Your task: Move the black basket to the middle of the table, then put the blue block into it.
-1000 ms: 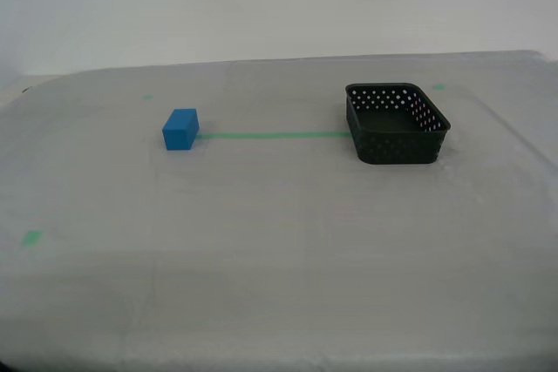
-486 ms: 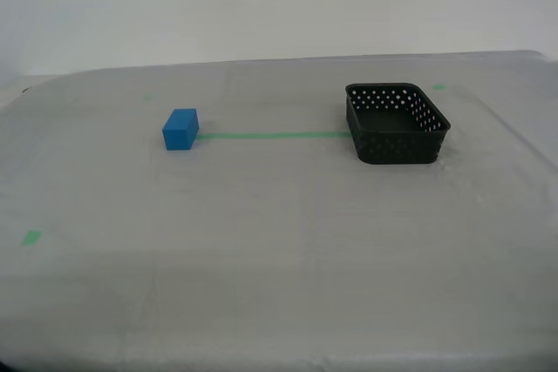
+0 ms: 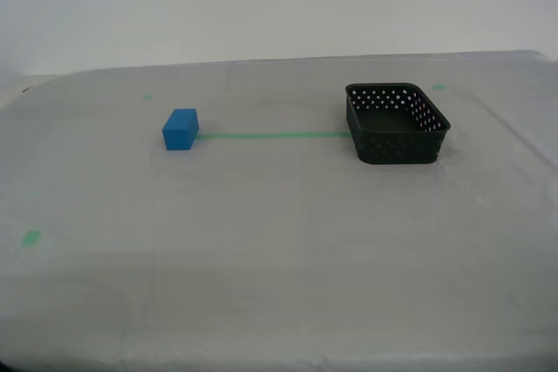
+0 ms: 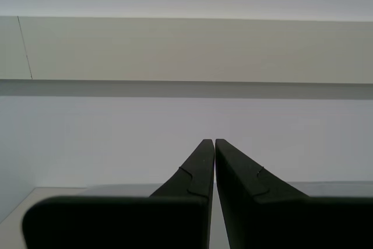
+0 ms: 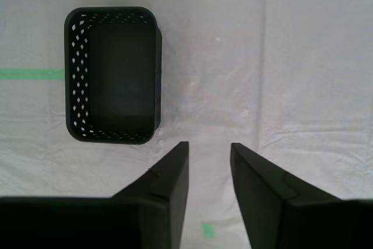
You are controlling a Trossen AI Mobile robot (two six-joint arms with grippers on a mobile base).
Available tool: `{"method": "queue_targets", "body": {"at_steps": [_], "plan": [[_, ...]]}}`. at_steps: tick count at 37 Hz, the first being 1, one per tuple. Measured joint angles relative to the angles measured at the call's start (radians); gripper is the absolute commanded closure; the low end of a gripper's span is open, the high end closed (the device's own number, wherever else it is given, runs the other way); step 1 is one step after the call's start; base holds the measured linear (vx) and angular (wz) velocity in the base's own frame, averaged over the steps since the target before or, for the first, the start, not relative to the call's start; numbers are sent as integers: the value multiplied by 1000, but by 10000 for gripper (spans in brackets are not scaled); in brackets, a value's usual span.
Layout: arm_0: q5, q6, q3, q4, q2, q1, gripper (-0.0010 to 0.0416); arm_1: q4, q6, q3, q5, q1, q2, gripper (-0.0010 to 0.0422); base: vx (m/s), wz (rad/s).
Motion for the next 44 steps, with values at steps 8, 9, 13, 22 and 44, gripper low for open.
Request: {"method": "queue_targets", "body": {"at_steps": [8, 9, 13, 22, 44], "plan": [[0, 0, 0, 3, 0, 5, 144, 0, 0, 0, 0, 0, 0, 412, 0, 0], [0, 0, 0, 4, 0, 6, 127, 0, 0, 0, 0, 0, 0, 412, 0, 0], [0, 2, 0, 5, 0, 11, 68, 0, 0, 0, 0, 0, 0, 412, 0, 0], [0, 21, 0, 5, 0, 21, 18, 0, 0, 0, 0, 0, 0, 412, 0, 0], [0, 67, 0, 12, 0, 75, 8, 0, 0, 0, 0, 0, 0, 412, 0, 0]]}}
